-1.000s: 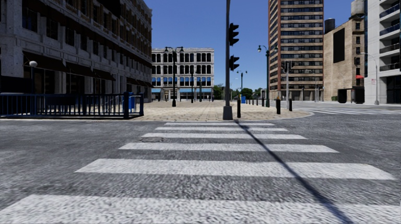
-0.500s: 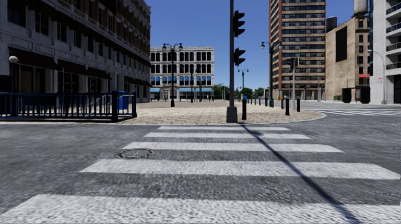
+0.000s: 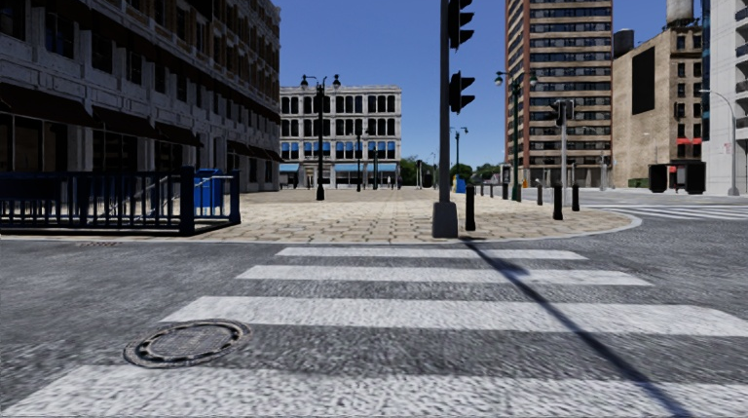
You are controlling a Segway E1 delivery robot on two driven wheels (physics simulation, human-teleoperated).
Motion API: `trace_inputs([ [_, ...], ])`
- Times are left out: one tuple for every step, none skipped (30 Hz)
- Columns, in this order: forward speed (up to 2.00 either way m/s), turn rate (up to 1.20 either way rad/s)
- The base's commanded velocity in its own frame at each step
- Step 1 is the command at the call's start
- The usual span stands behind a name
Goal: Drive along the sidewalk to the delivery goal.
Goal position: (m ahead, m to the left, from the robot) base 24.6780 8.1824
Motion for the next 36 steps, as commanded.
trace_inputs([
  [2.00, 0.00],
  [2.00, 0.00],
  [2.00, 0.00],
  [2.00, 0.00],
  [2.00, 0.00],
  [2.00, 0.00],
  [2.00, 0.00],
  [2.00, 0.00],
  [2.00, 0.00],
  [2.00, 0.00],
  [2.00, 0.00],
  [2.00, 0.00],
  [2.00, 0.01],
  [2.00, 0.01],
  [2.00, 0.01],
  [2.00, 0.02],
  [2.00, 0.03],
  [2.00, 0.03],
  [2.00, 0.03],
  [2.00, 0.03],
  [2.00, 0.03],
  [2.00, 0.03],
  [2.00, 0.03],
  [2.00, 0.07],
  [2.00, 0.13],
  [2.00, 0.21],
  [2.00, 0.21],
  [2.00, 0.29],
  [2.00, 0.32],
  [2.00, 0.32],
  [2.00, 0.32],
  [2.00, 0.33],
  [2.00, 0.33],
  [2.00, 0.33],
  [2.00, 0.33],
  [2.00, 0.33],
])
